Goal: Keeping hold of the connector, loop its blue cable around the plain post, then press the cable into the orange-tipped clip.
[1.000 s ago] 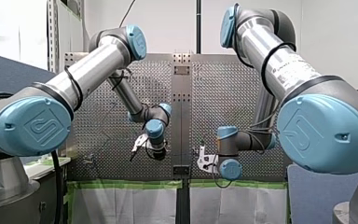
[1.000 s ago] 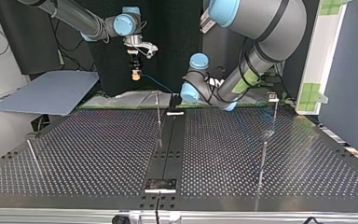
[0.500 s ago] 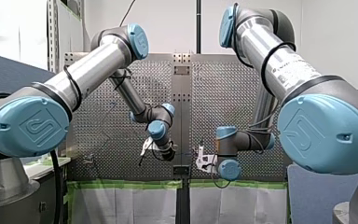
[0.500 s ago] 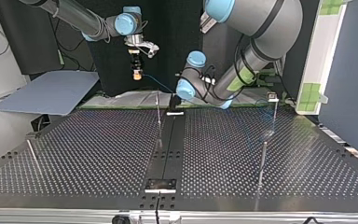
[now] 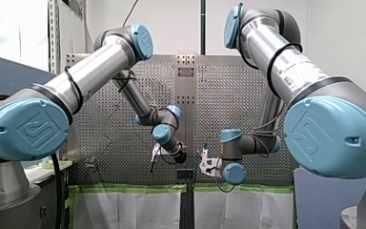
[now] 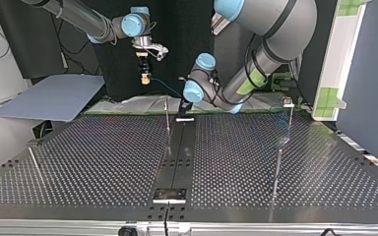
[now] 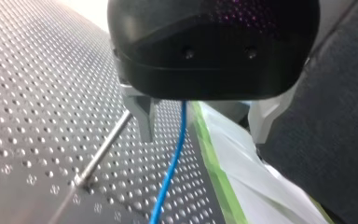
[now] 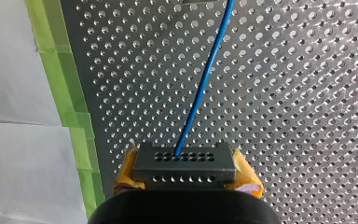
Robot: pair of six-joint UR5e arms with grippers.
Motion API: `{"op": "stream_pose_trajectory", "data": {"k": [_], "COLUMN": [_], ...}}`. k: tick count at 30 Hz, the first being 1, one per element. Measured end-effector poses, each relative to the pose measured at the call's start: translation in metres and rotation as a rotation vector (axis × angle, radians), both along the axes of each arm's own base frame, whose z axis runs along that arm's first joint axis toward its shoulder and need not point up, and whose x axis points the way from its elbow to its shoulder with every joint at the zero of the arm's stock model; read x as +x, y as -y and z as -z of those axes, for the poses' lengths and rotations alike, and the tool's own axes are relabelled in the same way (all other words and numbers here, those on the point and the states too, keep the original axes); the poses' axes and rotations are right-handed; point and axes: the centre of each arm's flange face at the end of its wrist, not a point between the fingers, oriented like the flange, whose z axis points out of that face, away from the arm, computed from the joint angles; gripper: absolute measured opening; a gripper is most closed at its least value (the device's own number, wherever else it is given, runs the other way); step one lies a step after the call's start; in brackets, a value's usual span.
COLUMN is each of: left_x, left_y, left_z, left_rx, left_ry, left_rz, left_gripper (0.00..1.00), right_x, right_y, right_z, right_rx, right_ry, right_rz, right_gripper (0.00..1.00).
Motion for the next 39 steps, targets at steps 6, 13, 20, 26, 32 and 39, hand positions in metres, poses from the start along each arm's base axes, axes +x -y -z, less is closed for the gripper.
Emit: {"op": "stream_pose_trajectory", "data": {"k": [6,13,20,26,32,39], "left_x": [-0.003,-0.009,-0.014,-0.019,-0.018,-0.017], "left_y": [0.008,0.016,0.020,0.020,0.020,0.021], "left_z": [0.000,-0.001,0.001,0.004,0.005,0.005], "left_rx": [-0.072,-0.109,-0.125,-0.123,-0.116,-0.109], "left_ry": [-0.026,-0.048,-0.064,-0.067,-0.052,-0.035], "left_rz": [0.022,0.062,0.062,0.062,0.072,0.066], "left_gripper": [1.00,1.00,1.00,1.00,0.82,0.26], "right_x": [0.000,0.000,0.002,0.002,0.002,0.002], "right_y": [0.000,0.000,0.001,0.001,0.000,0.000], "right_z": [0.000,0.000,-0.001,-0.001,-0.001,-0.001], "right_rx": [-0.001,-0.005,-0.009,-0.009,-0.009,-0.007], "right_ry": [-0.002,0.000,0.004,0.005,0.004,0.002], "right_rz": [0.000,-0.001,-0.011,-0.012,-0.013,-0.014], "right_gripper": [0.00,0.00,0.00,0.00,0.00,0.00]}}
